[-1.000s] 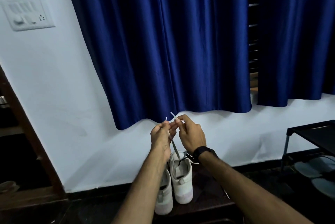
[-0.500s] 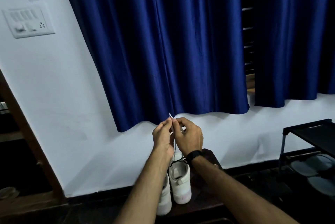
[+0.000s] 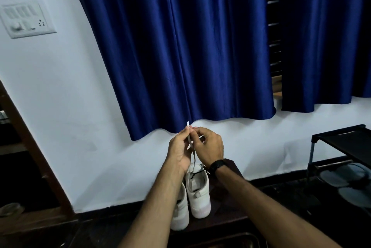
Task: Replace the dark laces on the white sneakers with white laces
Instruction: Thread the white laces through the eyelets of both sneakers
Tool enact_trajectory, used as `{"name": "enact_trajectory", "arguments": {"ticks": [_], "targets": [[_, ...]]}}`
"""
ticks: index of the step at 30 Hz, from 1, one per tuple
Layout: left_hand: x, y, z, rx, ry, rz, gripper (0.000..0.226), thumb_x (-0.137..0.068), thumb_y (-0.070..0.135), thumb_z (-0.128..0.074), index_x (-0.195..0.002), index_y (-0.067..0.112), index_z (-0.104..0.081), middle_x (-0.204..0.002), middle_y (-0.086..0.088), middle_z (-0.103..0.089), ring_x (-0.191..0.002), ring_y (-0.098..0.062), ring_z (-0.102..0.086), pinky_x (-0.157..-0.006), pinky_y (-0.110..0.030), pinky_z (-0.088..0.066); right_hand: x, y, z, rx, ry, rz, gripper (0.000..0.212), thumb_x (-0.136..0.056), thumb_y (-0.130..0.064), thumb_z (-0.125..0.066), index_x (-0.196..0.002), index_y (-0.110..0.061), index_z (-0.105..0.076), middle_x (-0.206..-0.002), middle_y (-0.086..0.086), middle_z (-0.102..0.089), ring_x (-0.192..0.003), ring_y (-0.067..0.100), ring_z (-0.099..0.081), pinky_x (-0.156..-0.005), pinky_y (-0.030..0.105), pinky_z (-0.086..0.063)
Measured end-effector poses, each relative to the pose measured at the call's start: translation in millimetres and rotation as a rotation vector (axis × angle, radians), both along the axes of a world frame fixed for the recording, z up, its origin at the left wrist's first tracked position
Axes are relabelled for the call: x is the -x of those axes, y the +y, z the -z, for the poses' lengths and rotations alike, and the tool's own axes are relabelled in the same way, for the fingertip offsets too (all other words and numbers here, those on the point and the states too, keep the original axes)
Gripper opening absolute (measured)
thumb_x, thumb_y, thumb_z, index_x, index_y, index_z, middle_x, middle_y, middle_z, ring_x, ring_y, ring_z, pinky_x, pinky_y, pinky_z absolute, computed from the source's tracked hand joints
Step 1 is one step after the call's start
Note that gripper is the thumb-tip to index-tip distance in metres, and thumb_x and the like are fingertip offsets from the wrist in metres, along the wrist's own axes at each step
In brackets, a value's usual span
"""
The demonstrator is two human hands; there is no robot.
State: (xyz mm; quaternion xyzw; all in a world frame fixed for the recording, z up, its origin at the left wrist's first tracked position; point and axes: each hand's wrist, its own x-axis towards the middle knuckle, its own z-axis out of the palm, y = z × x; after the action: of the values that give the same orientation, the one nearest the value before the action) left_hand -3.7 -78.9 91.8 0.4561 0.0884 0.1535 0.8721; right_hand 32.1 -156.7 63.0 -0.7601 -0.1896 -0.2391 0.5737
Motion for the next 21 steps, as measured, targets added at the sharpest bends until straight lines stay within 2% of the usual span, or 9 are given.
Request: {"name": "enact_trajectory", "arguments": {"ticks": [3, 5, 6, 8, 10, 12, 13, 15, 21], "targets": [[-3, 2, -7, -0.019, -0.036, -0.063, 0.013, -0.099, 0.014, -0.053, -0.095, 0.008, -0.063, -0.094, -0.009, -0.071, -0.085, -0.016, -0.069, -0.077, -0.026, -0.054, 5, -1, 12, -0.014, -0.139, 0.091, 0.020, -0.091, -0.049, -0.057, -0.091, -0.030, -0.063, -0.091, -0.017, -0.061, -0.086, 0.003, -0.051, -0.071, 0.021, -0.045], [-3, 4, -15, -0.067, -0.066, -0.107, 0.011, -0.100, 0.012, -0.051, -0.096, 0.009, -0.060, -0.084, -0.007, -0.069, -0.082, -0.016, -0.068, -0.081, -0.026, -0.053, 6, -6, 35, -0.021, -0.172, 0.100, 0.023, -0.091, -0.047, -0.056, -0.082, -0.027, -0.053, -0.084, -0.014, -0.054, -0.081, 0.006, -0.049, -0.066, 0.022, -0.041], [-4, 6, -19, -0.091, -0.076, -0.120, 0.011, -0.100, 0.011, -0.050, -0.095, 0.010, -0.060, -0.079, -0.005, -0.067, -0.076, -0.015, -0.068, -0.082, -0.028, -0.052, 6, -8, 52, 0.074, -0.149, 0.073, 0.027, -0.092, -0.049, -0.054, -0.077, -0.026, -0.050, -0.079, -0.012, -0.052, -0.076, 0.008, -0.050, -0.063, 0.025, -0.040], [-4, 8, -26, -0.141, -0.080, -0.135, 0.012, -0.101, 0.011, -0.050, -0.094, 0.010, -0.060, -0.071, -0.002, -0.061, -0.065, -0.012, -0.065, -0.082, -0.029, -0.052, 3, -10, 95, 0.402, -0.032, -0.023, 0.035, -0.089, -0.055, -0.051, -0.073, -0.024, -0.051, -0.078, -0.008, -0.057, -0.078, 0.015, -0.056, -0.064, 0.031, -0.042], [-6, 9, -31, -0.185, -0.069, -0.157, 0.013, -0.100, 0.010, -0.051, -0.094, 0.010, -0.062, -0.068, -0.001, -0.058, -0.059, -0.011, -0.057, -0.072, -0.027, -0.050, 1, -10, 133, 0.668, 0.098, -0.130, 0.036, -0.085, -0.059, -0.049, -0.084, -0.025, -0.059, -0.103, -0.001, -0.064, -0.098, 0.022, -0.058, -0.077, 0.031, -0.046], [-7, 9, -35, -0.206, -0.076, -0.163, 0.015, -0.100, 0.007, -0.050, -0.090, 0.010, -0.062, -0.068, -0.001, -0.055, -0.052, -0.008, -0.048, -0.061, -0.023, -0.043, 0, -6, 158, 0.876, 0.062, -0.204, 0.048, -0.085, -0.060, -0.036, -0.105, -0.025, -0.062, -0.131, 0.004, -0.055, -0.125, 0.031, -0.044, -0.092, 0.035, -0.043], [-8, 8, -38, -0.214, -0.087, -0.162, 0.018, -0.099, 0.005, -0.049, -0.088, 0.011, -0.061, -0.069, -0.001, -0.053, -0.049, -0.006, -0.043, -0.057, -0.022, -0.037, 0, -4, 163, 0.946, 0.052, -0.225, 0.049, -0.088, -0.057, -0.034, -0.115, -0.026, -0.061, -0.135, 0.004, -0.052, -0.135, 0.033, -0.033, -0.095, 0.036, -0.041], [-6, 6, -47, -0.227, -0.120, -0.160, 0.020, -0.099, 0.004, -0.047, -0.085, 0.011, -0.059, -0.070, -0.002, -0.051, -0.046, -0.005, -0.036, -0.051, -0.020, -0.029, 0, -1, 165, 0.985, 0.082, -0.260, 0.039, -0.096, -0.046, -0.039, -0.124, -0.027, -0.058, -0.134, 0.002, -0.053, -0.144, 0.033, -0.018, -0.095, 0.036, -0.038], [8, 11, -105, -0.252, -0.315, -0.152, 0.020, -0.100, 0.004, -0.046, -0.086, 0.009, -0.058, -0.068, -0.002, -0.051, -0.046, -0.004, -0.030, -0.044, -0.017, -0.023, -9, 0, 165, 0.972, 0.104, -0.275, 0.035, -0.095, -0.044, -0.048, -0.126, -0.032, -0.059, -0.133, -0.001, -0.057, -0.143, 0.031, -0.023, -0.097, 0.033, -0.036]]}}
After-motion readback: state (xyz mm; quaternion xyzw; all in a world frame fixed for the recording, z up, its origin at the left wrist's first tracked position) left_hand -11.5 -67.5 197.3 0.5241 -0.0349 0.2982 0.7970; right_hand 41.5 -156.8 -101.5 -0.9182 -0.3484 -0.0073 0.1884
